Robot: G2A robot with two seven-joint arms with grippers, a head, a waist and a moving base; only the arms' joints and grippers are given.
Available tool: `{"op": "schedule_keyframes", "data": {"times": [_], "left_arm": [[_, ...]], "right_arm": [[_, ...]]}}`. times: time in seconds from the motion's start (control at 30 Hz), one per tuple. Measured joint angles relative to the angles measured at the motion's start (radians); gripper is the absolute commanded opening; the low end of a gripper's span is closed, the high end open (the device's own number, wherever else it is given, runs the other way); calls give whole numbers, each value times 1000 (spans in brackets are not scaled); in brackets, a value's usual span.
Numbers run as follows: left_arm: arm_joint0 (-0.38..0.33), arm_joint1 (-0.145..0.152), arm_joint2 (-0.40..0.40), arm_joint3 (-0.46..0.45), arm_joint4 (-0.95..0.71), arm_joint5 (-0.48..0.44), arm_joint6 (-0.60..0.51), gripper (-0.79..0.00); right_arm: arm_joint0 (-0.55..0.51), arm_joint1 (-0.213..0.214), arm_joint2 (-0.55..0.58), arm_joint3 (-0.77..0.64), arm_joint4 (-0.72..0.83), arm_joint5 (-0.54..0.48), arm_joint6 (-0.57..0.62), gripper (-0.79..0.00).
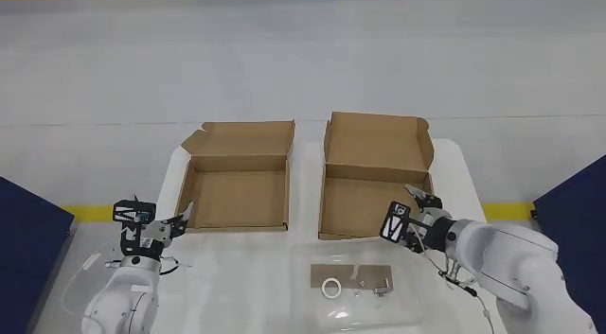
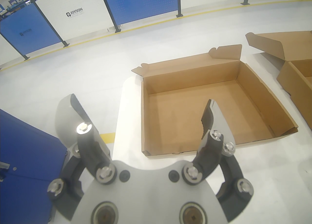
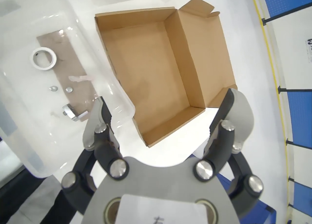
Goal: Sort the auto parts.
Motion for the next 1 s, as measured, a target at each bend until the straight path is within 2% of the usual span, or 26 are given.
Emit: {"op": "schedule_keyframes", "data": {"times": [0.2, 0.47, 0.63, 0.83, 1.0], "left_arm": [[0, 0, 0, 0, 0, 0, 0, 0], [0, 0, 0, 0, 0, 0, 0, 0], [0, 0, 0, 0, 0, 0, 0, 0], [0, 0, 0, 0, 0, 0, 0, 0], [0, 0, 0, 0, 0, 0, 0, 0]], "right_arm": [[20, 58, -111, 28, -56, 21, 11, 0], [20, 60, -115, 29, -57, 21, 11, 0], [26, 76, -178, 18, -127, 33, 23, 0], [57, 129, -279, 20, -134, 39, 30, 0], [127, 194, -379, 50, -94, 69, 60, 0]]}}
